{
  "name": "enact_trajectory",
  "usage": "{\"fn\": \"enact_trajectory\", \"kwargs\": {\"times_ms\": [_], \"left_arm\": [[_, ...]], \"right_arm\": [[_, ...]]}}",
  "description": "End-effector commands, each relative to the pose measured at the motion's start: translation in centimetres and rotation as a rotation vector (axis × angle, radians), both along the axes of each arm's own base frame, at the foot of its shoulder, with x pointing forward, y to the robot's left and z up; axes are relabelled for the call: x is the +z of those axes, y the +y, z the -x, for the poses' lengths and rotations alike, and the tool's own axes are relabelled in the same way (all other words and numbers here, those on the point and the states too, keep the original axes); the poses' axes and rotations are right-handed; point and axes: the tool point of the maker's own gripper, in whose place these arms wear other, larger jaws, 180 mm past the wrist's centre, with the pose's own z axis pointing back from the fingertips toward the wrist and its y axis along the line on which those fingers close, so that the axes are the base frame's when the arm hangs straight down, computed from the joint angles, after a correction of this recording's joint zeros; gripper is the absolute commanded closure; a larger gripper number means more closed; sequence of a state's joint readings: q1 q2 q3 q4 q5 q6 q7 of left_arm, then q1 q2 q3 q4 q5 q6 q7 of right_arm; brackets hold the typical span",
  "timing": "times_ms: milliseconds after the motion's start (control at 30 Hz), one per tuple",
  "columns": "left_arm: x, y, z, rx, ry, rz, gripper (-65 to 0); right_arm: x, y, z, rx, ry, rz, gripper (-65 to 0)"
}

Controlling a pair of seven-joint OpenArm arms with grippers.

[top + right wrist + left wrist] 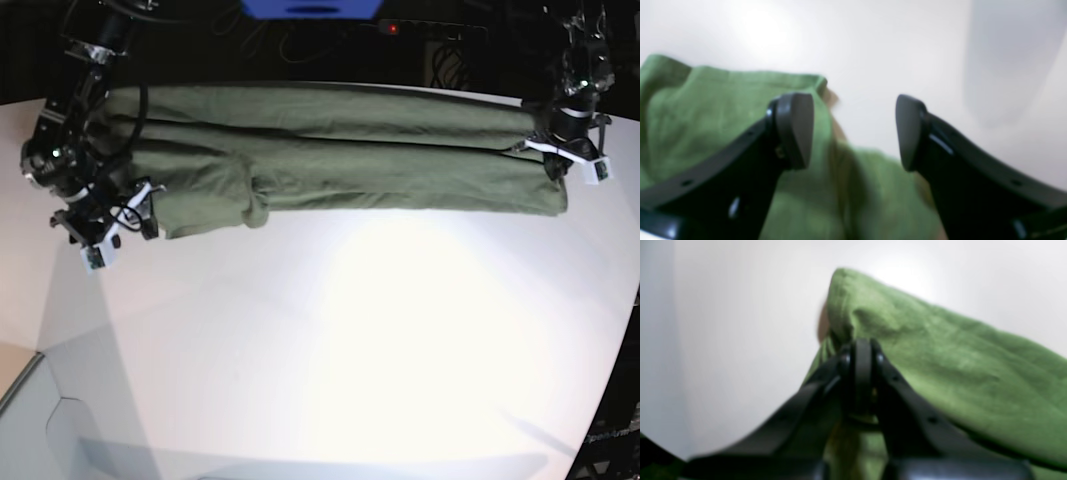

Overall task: Layout the t-shirt on the table in an organized manner, then fold the t-shirt properly
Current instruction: 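Lay the folded hem down and regrasp the shirt end with the right gripper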

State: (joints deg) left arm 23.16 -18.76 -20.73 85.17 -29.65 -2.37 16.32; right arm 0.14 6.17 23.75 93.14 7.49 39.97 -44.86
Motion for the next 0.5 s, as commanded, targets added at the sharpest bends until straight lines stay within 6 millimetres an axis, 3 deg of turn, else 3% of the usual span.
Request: {"fn": "enact_trajectory", "kwargs": {"times_ms": [0,133,467], "left_arm": [[1.2,0.6,-0.7,-0.002,-0.041,-0.023,-0.2],[1.2,0.7,-0.7,0.000,-0.042,-0.024,-0.2],[1.4,0.6,-0.9,0.001,-0.047,-0.024,-0.2]], "right_arm": [[1.2,-0.3,-1.4,0.001,-0.039,-0.001,-39.1],[0.1,-0.2,-2.4,-0.007,0.002,-0.032,-38.9],[-3.6,2.3,-1.7,0.045,0.104,-0.086,-38.8]]}}
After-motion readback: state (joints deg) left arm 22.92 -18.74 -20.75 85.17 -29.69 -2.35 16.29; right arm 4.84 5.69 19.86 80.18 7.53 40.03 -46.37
